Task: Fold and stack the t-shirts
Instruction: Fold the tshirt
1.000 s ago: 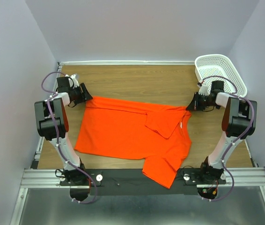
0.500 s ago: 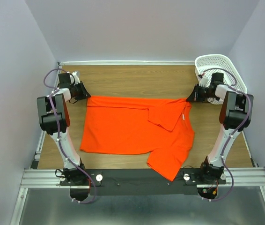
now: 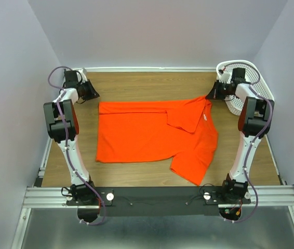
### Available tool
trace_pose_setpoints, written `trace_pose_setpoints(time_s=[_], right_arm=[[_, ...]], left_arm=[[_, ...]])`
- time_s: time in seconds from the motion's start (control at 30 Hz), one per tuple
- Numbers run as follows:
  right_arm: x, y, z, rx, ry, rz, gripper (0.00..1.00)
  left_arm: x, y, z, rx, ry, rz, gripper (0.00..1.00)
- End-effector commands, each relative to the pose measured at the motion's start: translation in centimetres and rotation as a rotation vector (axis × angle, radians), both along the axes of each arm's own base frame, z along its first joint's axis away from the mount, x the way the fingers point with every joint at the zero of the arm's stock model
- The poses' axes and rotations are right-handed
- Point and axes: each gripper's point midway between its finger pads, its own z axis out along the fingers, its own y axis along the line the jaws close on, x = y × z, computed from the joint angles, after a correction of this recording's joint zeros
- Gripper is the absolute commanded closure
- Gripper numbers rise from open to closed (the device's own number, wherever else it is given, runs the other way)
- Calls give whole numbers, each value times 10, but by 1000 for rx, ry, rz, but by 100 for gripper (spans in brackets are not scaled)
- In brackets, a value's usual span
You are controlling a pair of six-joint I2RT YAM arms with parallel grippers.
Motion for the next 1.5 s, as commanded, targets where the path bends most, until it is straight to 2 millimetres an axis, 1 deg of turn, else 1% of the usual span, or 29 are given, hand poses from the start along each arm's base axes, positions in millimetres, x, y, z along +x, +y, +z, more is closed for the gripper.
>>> trace_pose_setpoints(time_s=[0.0, 0.07, 0.1, 0.13, 0.2, 0.23, 0.3, 0.33, 0.37, 0.4, 0.43, 0.47, 0.53, 0.6, 0.63, 0.67, 0.7, 0.73, 0.77, 0.8, 0.83, 0.87, 0.9, 0.93, 0.97, 1.1, 1.23, 1.33, 1.47], right_arm=[[39, 1, 8, -32, -47, -33, 100], [48, 4, 13, -39, -60, -27, 95], [51, 9, 16, -47, -73, -14, 88], [56, 10, 27, -58, -99, -9, 66], [56, 17, 44, -84, -136, 24, 47], [53, 18, 48, -111, -142, 31, 32], [46, 23, 55, -147, -158, 59, 22], [42, 29, 75, -186, -205, 84, 18], [31, 37, 71, -201, -193, 112, 16], [27, 39, 78, -246, -221, 141, 12], [19, 44, 100, -274, -265, 160, 0], [10, 47, 109, -297, -286, 184, 0], [-20, 75, 104, -350, -311, 321, 0], [-66, 107, 118, -350, -403, 504, 0], [-89, 121, 147, -314, -499, 575, 0], [-113, 136, 126, -224, -482, 680, 0], [-142, 147, 146, -186, -612, 808, 0], [-192, 165, 126, -23, -614, 944, 0], [-229, 169, 116, 23, -594, 1035, 0], [-258, 185, 119, -32, -732, 1214, 0], [-291, 186, 93, -31, -671, 1285, 2], [-311, 190, 86, -53, -679, 1349, 3], [-328, 191, 78, -64, -683, 1399, 4], [-344, 193, 83, -104, -770, 1463, 4], [-358, 187, 70, -117, -755, 1488, 4], [-363, 164, 61, -264, -742, 1469, 5], [-369, 159, 51, -266, -705, 1453, 10], [-363, 163, 47, -255, -689, 1416, 12], [-352, 165, 50, -276, -677, 1381, 15]], left_arm=[[18, 9, 4, 6, 4, 47, 70], [25, 15, 14, 33, -20, 75, 66], [27, 21, 22, 50, -36, 95, 63], [28, 26, 31, 70, -54, 121, 56], [28, 44, 75, 146, -150, 217, 45], [15, 55, 107, 180, -205, 287, 42], [2, 61, 148, 197, -313, 356, 35], [-10, 61, 164, 193, -349, 382, 27], [-33, 55, 185, 174, -400, 402, 23], [-46, 50, 189, 149, -408, 406, 14], [-65, 37, 210, 111, -453, 379, 10], [-82, 28, 186, 72, -398, 356, 8], [-101, 10, 178, -24, -380, 325, 8], [-135, -18, 157, -123, -318, 251, 12], [-157, -32, 147, -163, -297, 213, 13], [-162, -34, 161, -178, -328, 211, 13], [-182, -42, 136, -206, -253, 213, 15], [-194, -49, 132, -234, -231, 216, 16], [-211, -53, 128, -240, -229, 233, 16], [-225, -55, 118, -246, -186, 244, 16], [-237, -56, 117, -250, -187, 277, 17], [-243, -55, 119, -254, -176, 305, 17], [-256, -56, 105, -254, -114, 329, 17], [-263, -55, 103, -252, -98, 345, 18], [-273, -55, 97, -259, -57, 391, 18], [-297, -60, 78, -242, 61, 420, 25], [-319, -66, 47, -170, 221, 416, 33], [-331, -88, 27, -138, 331, 363, 40], [-334, -90, 28, -49, 394, 362, 42]])
